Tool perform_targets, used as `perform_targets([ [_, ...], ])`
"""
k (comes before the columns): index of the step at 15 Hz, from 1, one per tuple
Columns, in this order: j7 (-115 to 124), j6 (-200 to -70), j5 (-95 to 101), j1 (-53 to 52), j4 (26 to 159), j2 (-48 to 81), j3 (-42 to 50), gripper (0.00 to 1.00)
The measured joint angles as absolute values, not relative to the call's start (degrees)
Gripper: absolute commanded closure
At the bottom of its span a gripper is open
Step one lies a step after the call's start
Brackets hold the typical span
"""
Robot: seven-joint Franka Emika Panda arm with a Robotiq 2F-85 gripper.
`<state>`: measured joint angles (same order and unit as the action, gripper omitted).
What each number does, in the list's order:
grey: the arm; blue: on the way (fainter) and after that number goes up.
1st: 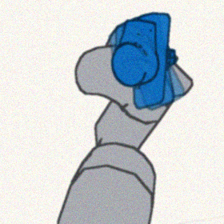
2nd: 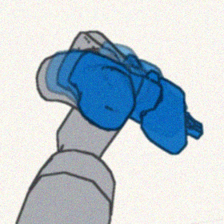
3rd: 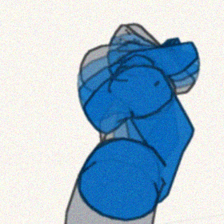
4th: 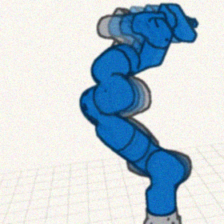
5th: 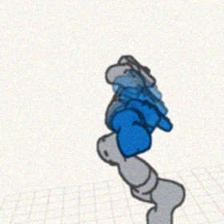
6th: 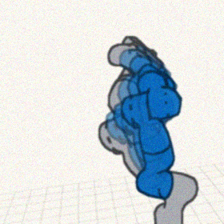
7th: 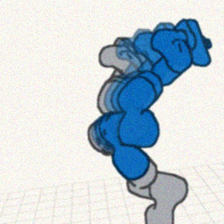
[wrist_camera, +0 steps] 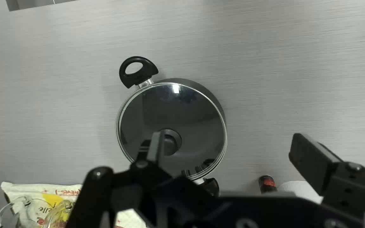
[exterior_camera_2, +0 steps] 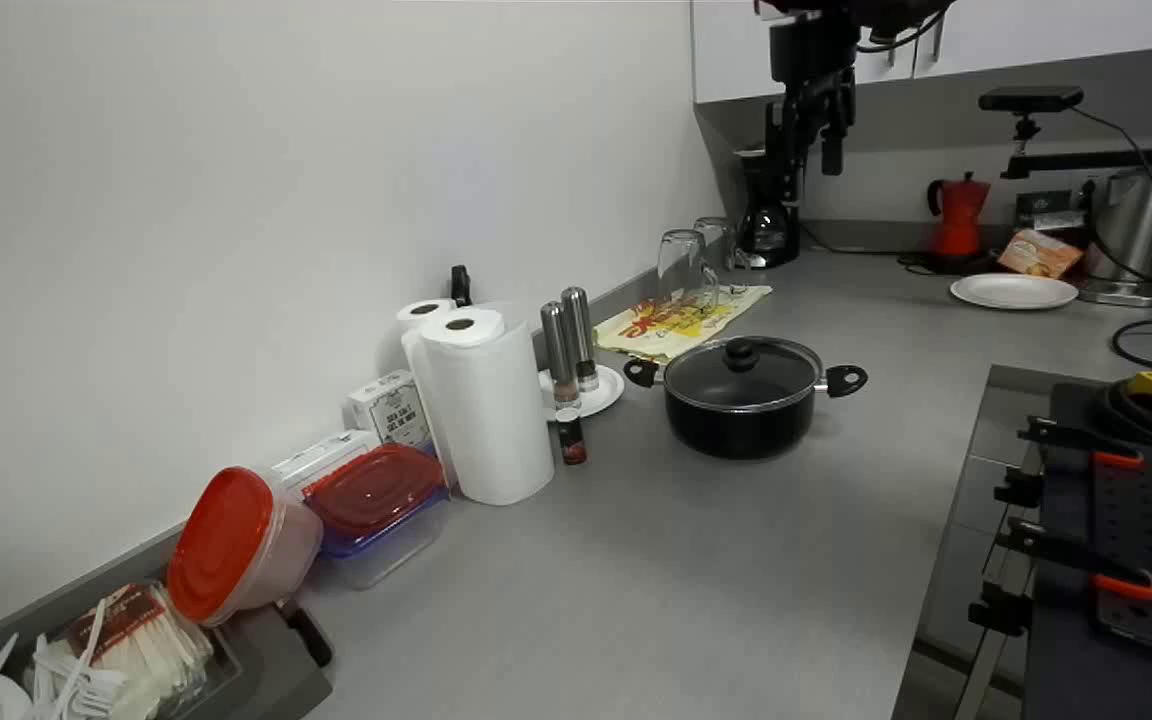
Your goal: Pick up the lid from the pot and put it on the counter
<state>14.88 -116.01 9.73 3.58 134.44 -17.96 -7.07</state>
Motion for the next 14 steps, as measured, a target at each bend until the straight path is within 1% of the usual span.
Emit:
perform_targets([
  [11,14.95,-116.03,10.39,3.51,134.09,-17.92,-6.59,0.00],
  [14,15.36,-116.11,14.08,4.51,130.28,-17.07,-5.41,0.00],
])
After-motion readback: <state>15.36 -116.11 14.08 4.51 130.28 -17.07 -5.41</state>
